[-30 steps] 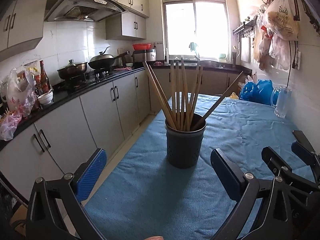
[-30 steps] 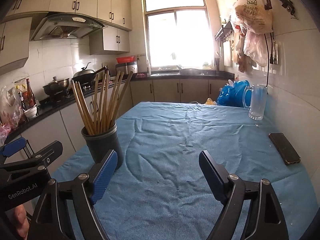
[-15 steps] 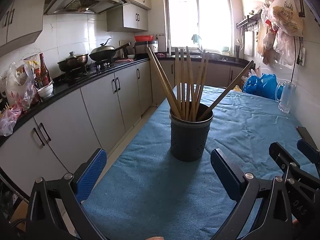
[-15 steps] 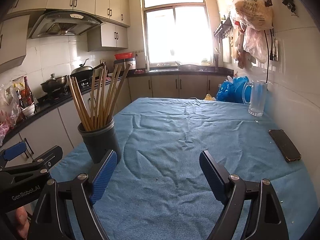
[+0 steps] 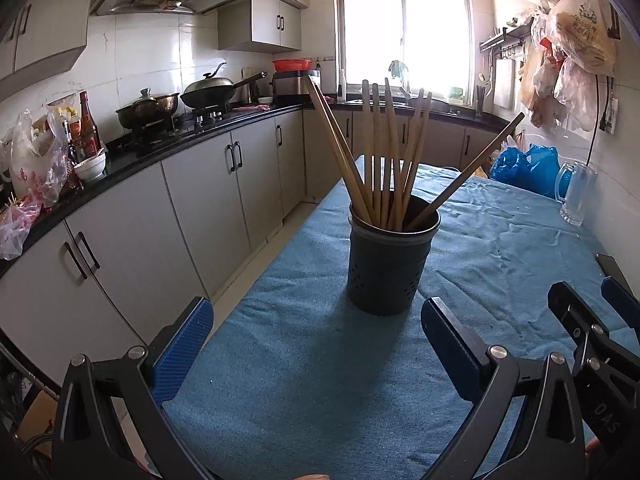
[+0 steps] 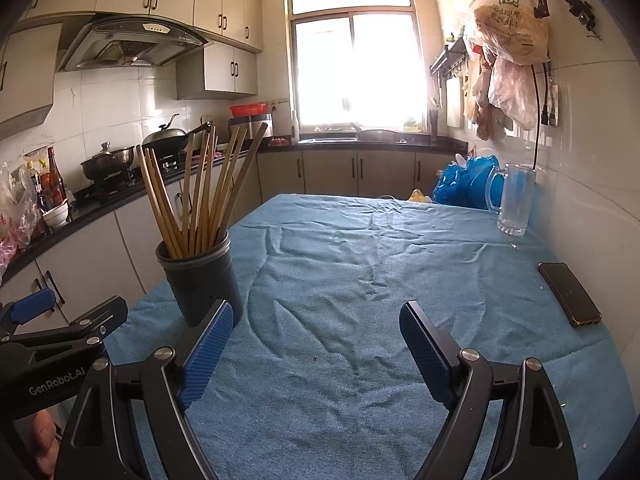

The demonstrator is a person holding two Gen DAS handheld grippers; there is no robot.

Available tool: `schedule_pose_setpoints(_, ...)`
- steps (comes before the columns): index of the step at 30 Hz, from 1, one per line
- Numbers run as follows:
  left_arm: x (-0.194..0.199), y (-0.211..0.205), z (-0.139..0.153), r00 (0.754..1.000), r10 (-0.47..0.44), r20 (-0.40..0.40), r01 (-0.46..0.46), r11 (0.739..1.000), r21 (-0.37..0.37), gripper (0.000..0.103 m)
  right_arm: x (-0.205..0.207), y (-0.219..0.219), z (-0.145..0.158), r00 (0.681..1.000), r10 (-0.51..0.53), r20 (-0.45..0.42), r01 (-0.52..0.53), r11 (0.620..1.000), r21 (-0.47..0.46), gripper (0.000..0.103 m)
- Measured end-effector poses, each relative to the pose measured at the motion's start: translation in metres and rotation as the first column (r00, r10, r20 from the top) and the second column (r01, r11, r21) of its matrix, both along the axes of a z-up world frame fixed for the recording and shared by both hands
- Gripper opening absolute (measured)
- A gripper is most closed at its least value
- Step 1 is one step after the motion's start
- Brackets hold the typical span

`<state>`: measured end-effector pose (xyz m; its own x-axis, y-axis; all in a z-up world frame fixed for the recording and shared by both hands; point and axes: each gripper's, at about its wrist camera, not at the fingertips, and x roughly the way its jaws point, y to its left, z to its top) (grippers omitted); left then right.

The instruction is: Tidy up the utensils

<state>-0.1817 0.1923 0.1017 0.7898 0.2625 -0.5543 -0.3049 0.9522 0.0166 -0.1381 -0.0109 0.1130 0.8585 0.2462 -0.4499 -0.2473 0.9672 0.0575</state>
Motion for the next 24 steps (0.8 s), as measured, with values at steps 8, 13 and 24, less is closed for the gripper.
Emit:
schedule_pose_setpoints(8, 0.0004, 0.0018, -0.0012, 1.0, 0.001, -0.004, -0.001, 1.0, -0.004, 0.103, -0.0018, 0.0029, 0.0004, 1.0, 0.002, 0.007, -0.002, 1.0, -0.007, 0.09)
schedule_pose_setpoints(13, 0.0, 0.0023, -0.0032, 1.0, 0.002, -0.006, -0.002, 1.0, -0.007, 0.103, -0.0026, 0.0041, 0.0008, 1.0, 0.005, 0.012, -0.005, 1.0, -0.01, 0.09)
schedule_pose_setpoints(24, -0.0003, -0.0006, -0.0064, 1.0, 0.003, -0.012, -0.003, 1.0, -0.005, 0.103, -0.0051, 0.0061, 0.0007, 1.0, 0.011, 0.018, -0.011, 1.0, -0.011, 0.091)
